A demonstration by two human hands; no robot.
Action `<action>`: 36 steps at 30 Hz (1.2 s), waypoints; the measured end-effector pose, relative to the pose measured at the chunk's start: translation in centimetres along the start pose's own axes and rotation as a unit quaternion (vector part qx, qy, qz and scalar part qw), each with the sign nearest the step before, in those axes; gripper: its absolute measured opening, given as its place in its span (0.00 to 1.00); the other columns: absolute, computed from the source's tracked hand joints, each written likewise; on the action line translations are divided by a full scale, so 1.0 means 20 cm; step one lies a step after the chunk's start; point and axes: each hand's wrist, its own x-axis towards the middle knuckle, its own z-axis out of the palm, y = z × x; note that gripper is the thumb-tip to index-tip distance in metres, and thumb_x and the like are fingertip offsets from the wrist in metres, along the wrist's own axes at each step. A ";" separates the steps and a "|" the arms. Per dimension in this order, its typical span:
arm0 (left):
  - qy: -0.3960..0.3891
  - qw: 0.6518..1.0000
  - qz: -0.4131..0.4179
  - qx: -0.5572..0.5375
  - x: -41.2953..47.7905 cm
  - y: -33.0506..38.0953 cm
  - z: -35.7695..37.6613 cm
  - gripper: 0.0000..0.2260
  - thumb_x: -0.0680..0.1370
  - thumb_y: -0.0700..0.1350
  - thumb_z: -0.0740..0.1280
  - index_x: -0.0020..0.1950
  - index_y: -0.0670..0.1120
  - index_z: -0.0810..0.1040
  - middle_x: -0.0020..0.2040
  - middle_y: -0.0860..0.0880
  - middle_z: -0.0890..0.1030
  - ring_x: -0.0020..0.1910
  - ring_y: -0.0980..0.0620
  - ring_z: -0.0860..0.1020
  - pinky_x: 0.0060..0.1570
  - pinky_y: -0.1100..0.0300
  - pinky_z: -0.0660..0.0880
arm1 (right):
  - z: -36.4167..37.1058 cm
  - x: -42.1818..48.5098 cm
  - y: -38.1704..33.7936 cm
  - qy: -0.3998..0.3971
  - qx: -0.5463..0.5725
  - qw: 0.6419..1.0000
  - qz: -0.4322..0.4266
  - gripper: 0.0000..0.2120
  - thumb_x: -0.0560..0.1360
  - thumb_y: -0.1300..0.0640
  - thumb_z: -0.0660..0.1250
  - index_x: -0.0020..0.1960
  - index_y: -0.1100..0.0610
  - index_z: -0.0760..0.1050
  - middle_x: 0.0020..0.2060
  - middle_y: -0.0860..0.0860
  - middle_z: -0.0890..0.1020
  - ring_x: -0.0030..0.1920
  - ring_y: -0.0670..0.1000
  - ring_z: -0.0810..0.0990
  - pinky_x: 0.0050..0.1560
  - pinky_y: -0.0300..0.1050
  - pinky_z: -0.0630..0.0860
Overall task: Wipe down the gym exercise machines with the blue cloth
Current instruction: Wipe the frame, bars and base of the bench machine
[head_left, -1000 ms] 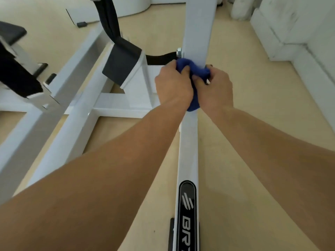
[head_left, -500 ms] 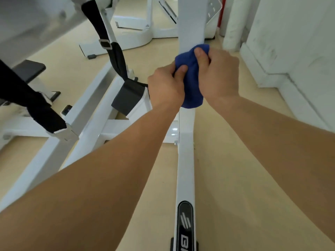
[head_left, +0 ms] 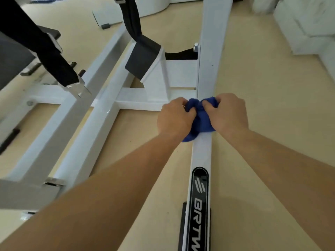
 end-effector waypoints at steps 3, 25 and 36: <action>-0.014 0.997 -0.012 -0.081 -0.09 -0.11 0.02 0.10 0.78 0.50 0.65 0.57 0.51 0.72 0.45 0.56 0.81 0.43 0.52 0.80 0.40 0.56 0.76 | 0.03 -0.06 -0.01 -0.023 0.044 0.999 0.001 0.16 0.74 0.45 0.69 0.34 0.53 0.70 0.30 0.48 0.74 0.32 0.51 0.74 0.31 0.44 0.66; 0.187 0.975 -0.101 -0.066 0.29 -0.71 -0.23 0.09 0.76 0.46 0.66 0.55 0.48 0.75 0.38 0.56 0.77 0.36 0.54 0.73 0.37 0.61 0.70 | 0.39 -0.25 -0.10 -0.115 -0.211 0.962 -0.132 0.32 0.76 0.46 0.59 0.76 0.59 0.61 0.76 0.58 0.63 0.76 0.58 0.58 0.78 0.58 0.51; 0.064 0.997 0.000 0.050 0.64 -0.79 -0.12 0.16 0.78 0.51 0.59 0.63 0.53 0.78 0.62 0.53 0.78 0.62 0.51 0.74 0.64 0.57 0.70 | 0.37 -0.24 -0.15 -0.148 -0.263 0.945 -0.128 0.37 0.70 0.35 0.46 0.71 0.52 0.70 0.72 0.56 0.67 0.75 0.58 0.59 0.77 0.59 0.48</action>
